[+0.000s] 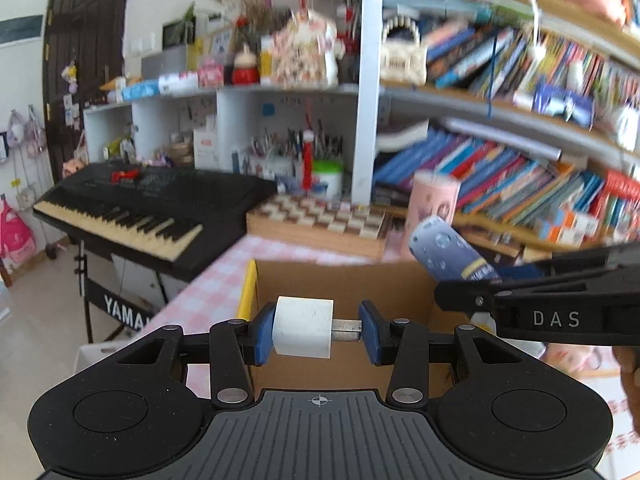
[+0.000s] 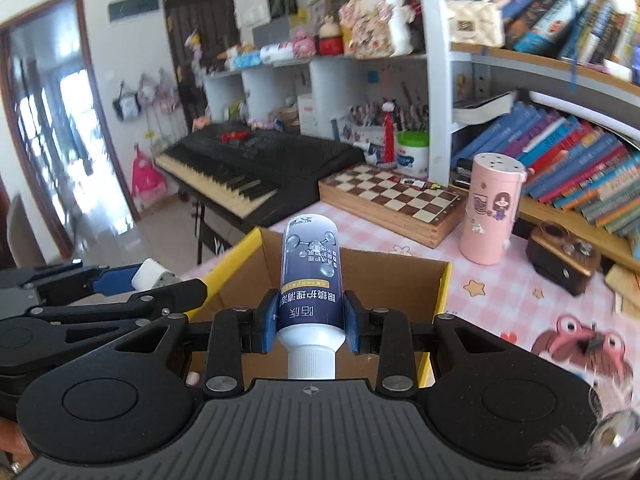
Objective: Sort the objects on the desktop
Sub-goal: 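Open the right tool to drop the lotion bottle into the yellow box, then open the left tool to drop the white plug into the yellow box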
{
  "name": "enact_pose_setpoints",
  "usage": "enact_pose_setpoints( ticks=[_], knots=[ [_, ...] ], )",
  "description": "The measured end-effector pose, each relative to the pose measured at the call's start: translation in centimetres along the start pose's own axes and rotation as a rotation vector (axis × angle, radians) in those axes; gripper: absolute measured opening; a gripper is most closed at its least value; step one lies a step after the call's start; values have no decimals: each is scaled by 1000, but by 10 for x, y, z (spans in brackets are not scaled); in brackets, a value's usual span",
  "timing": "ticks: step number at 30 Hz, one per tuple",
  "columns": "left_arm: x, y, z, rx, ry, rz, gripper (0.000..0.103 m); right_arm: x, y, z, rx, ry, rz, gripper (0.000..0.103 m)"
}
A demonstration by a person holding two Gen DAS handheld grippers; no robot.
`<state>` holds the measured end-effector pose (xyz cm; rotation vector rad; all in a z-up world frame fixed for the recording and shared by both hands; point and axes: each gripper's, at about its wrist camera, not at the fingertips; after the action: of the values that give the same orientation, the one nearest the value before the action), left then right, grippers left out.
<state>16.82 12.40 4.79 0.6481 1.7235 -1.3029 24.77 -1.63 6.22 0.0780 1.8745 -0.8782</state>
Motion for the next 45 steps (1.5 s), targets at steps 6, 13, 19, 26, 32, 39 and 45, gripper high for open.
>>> enact_pose_setpoints(
  ticks=[6, 13, 19, 26, 32, 39, 45],
  knots=[
    [22, 48, 12, -15, 65, -143, 42, 7, 56, 19, -18, -115, -195, 30],
    [26, 76, 27, -31, 169, -209, 42, 7, 110, 42, -44, -161, -398, 30],
    [29, 94, 29, -30, 165, -270, 42, 7, 135, 53, -37, -224, -498, 30],
    [34, 98, 29, -34, 156, -295, 41, 1, 148, 62, -28, -279, -505, 30],
    [33, 99, 31, -42, 156, -290, 42, -3, 156, 65, -10, -282, -504, 31],
    [24, 67, 36, -45, 150, -154, 66, -14, 127, 64, 1, -241, -355, 54],
    [11, 31, 30, -54, 89, -58, 75, -22, 86, 57, 16, -178, -229, 54]
  ],
)
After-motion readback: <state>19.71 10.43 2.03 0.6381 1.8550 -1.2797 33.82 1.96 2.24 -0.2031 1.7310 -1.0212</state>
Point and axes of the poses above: each gripper's, at about its wrist camera, not at the fingertips, and y roughly the way its jaws point, z to its right, x to its underside, and after that the axes turned 12 degrees about -x, right-handed
